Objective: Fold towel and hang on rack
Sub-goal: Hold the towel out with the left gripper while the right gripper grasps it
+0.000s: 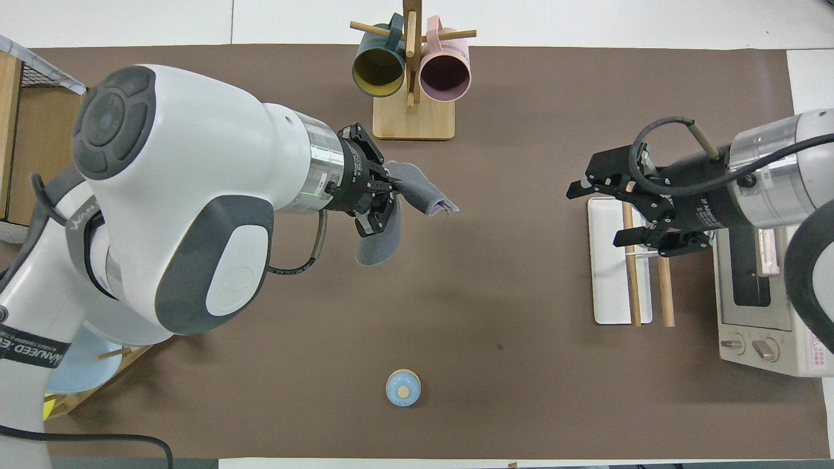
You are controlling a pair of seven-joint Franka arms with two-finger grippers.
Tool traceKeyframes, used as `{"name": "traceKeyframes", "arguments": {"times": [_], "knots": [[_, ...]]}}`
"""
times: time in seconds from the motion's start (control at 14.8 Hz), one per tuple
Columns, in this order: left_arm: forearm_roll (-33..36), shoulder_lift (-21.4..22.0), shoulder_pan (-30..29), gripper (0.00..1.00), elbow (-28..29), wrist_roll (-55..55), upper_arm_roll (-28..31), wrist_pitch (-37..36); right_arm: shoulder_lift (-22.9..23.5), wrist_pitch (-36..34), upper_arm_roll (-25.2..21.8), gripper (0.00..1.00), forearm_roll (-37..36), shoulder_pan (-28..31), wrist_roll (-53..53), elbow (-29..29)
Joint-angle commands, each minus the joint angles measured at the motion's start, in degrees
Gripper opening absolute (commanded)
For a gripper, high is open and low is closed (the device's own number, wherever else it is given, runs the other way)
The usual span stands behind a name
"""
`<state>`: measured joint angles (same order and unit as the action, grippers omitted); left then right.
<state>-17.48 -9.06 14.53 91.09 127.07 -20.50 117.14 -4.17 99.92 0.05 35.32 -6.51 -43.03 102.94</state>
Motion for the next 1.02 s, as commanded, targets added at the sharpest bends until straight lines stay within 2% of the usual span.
{"name": "traceKeyframes", "arguments": {"times": [0.0,0.14,0.27,0.54,0.61,0.74,0.95], "knots": [[0.34,0.80,1.29,0.00,0.32,3.88,0.47,1.86,-3.81,5.62,-0.05,1.00,10.08,-0.08,-13.35,6.90],[0.51,0.80,1.73,0.00,0.23,5.64,0.47,2.39,-5.75,10.28,-0.05,1.00,15.19,-1.84,-17.95,12.00],[0.60,0.80,2.25,0.00,0.23,7.30,0.46,2.83,-5.50,12.57,-0.05,1.00,20.19,-2.11,-19.62,14.21],[0.78,1.41,3.22,0.00,0.32,11.00,0.46,4.50,-3.48,18.55,-0.05,1.00,21.63,-5.97,-22.35,14.39],[0.86,1.50,4.44,0.00,0.32,13.18,0.55,4.50,-0.95,22.56,-0.05,1.00,22.07,-8.15,-22.36,13.70],[0.86,1.59,5.25,0.00,0.40,15.30,0.55,4.59,1.26,23.57,-0.05,1.00,22.77,-8.96,-22.27,11.51],[3.49,1.59,7.09,0.00,0.40,18.90,0.47,5.29,1.54,28.12,-0.05,1.00,22.77,-13.08,-22.36,11.67]]}}
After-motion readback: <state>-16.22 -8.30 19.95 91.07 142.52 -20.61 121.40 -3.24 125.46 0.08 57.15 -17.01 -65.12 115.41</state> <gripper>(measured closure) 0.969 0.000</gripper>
